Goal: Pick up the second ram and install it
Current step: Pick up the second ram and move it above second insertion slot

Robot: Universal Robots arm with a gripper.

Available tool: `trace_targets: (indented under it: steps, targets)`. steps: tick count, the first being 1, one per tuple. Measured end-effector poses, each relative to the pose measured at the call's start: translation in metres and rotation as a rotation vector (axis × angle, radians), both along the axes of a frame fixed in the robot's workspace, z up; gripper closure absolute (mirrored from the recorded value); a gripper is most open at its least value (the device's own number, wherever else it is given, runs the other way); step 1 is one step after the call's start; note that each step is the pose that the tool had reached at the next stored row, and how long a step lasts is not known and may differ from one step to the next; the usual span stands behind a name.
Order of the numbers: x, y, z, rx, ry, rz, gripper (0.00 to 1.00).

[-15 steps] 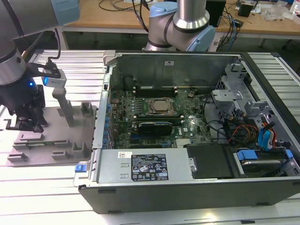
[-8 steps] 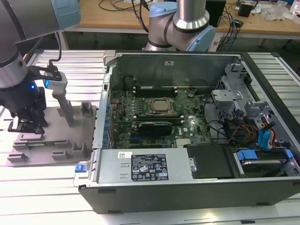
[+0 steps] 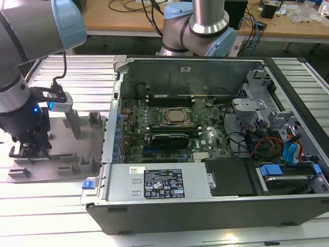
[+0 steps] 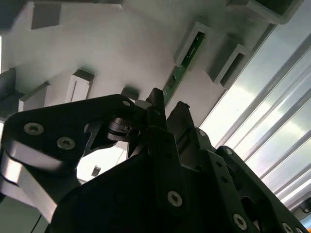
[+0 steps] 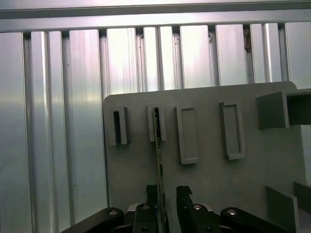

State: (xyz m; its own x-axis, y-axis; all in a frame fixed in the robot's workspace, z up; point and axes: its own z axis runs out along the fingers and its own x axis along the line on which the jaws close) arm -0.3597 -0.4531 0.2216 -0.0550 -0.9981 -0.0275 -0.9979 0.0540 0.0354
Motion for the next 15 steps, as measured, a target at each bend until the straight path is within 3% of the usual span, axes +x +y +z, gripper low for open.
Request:
trace_targets:
  steps: [3, 6, 10, 12, 15]
  targets:
    - [-0.006, -0.0004, -0.0124, 0.0009, 0.0001, 0.005, 0.72]
    - [-0.007, -0.0003, -0.0197, 0.0013, 0.0001, 0.006, 0.72]
    - [-0.007, -0.0003, -0.0198, 0.0018, 0.0001, 0.006, 0.73]
    - [-0.007, -0.0003, -0.0198, 0.0019, 0.0001, 0.006, 0.87]
    - [-0.007, -0.0003, -0.0198, 0.0021, 0.0001, 0.006, 0.89]
